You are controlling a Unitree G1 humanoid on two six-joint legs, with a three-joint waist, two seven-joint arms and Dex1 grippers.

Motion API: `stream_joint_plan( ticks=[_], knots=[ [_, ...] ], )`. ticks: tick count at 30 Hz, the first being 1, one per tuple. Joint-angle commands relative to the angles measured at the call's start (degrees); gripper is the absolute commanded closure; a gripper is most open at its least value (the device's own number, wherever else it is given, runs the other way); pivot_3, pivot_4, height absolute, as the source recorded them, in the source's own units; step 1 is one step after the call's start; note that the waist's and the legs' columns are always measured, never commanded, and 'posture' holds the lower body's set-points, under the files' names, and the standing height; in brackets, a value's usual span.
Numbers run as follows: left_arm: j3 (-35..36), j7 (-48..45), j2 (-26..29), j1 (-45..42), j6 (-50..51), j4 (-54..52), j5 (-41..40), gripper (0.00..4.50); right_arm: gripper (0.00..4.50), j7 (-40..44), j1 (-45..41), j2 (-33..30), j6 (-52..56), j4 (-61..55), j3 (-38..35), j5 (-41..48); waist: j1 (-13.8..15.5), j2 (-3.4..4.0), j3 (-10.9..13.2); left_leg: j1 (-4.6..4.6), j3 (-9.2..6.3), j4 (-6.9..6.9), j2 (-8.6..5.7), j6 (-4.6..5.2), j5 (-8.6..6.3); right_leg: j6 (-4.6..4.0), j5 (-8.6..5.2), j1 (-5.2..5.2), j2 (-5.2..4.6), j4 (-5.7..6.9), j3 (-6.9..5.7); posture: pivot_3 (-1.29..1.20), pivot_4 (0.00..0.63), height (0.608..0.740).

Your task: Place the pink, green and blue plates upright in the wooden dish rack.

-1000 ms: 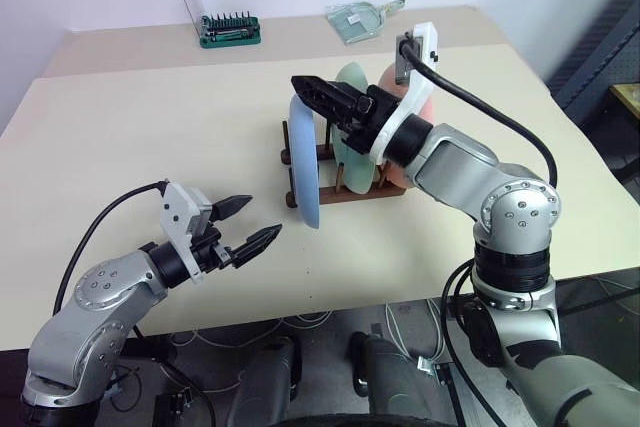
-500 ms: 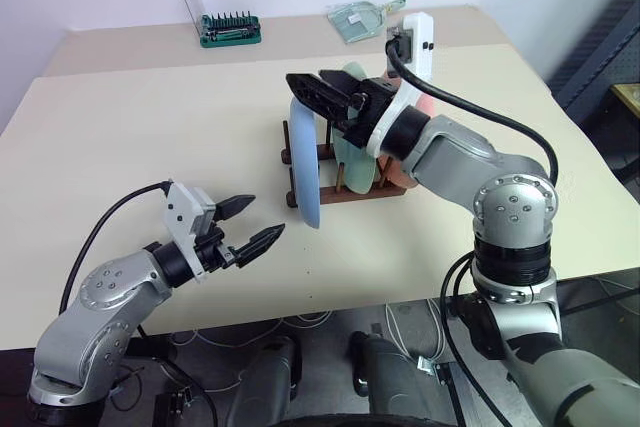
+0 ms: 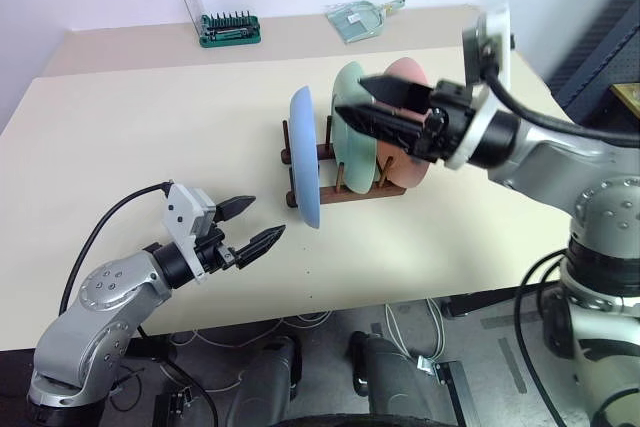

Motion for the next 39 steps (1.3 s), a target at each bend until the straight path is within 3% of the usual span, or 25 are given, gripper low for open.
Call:
stream_joint_plan(
  ticks=[1,10,20,23,28,39],
  knots=[
    [0.5,-0.4,0.5,-0.7,-0.9,-1.0,-0.2,0.49,1.01,0.6,3.2,-2.1,2.5,-5.0,-0.4,7.4,0.0,0.0,0.0,-0.01,-0.01,0.0,0.0,0.0,0.0,0.0,0.0,0.0,-0.01,0.0,-0.01,0.0,0.15,0.74],
    [2.0,-2.9,2.8,0.8,0.1,-2.3,-2.5,0.49,1.01,-14.5,3.8,1.3,1.7,-4.4,6.5,15.4,0.0,0.0,0.0,-0.16,0.0,0.08,0.0,-0.01,-0.01,-0.01,0.0,-0.14,-0.07,-0.01,0.0,0.0,0.15,0.74],
    [1.4,-1.9,2.4,0.9,-0.3,-2.4,-1.7,0.49,1.01,-18.9,1.3,3.6,1.1,-2.6,10.3,16.2,0.0,-0.01,0.0,-0.21,0.01,0.08,0.0,0.0,-0.01,-0.01,0.01,-0.17,-0.08,-0.03,-0.01,0.0,0.15,0.74],
    [1.1,-1.5,2.1,1.0,-0.4,-2.4,-1.3,0.49,1.75,-19.2,0.3,4.0,1.3,-2.0,10.9,15.8,0.0,-0.01,0.0,-0.21,0.01,0.08,0.0,0.01,-0.01,-0.01,0.01,-0.18,-0.07,-0.02,-0.01,0.0,0.15,0.74],
    [1.1,-1.2,2.0,1.1,-0.6,-2.4,-1.2,0.49,4.2,-19.5,-0.4,3.7,1.2,-1.8,11.1,15.5,0.0,-0.01,0.0,-0.21,0.01,0.08,0.0,0.01,-0.01,-0.01,0.01,-0.18,-0.07,-0.02,-0.01,0.0,0.15,0.74],
    [0.8,-1.1,2.1,1.0,-0.8,-2.3,-0.9,0.49,4.2,-19.2,-1.7,4.1,0.5,-0.6,10.4,16.4,0.0,-0.01,0.0,-0.21,0.01,0.09,0.0,0.01,-0.01,-0.02,0.01,-0.18,-0.06,-0.01,-0.01,0.0,0.15,0.74]
  ],
)
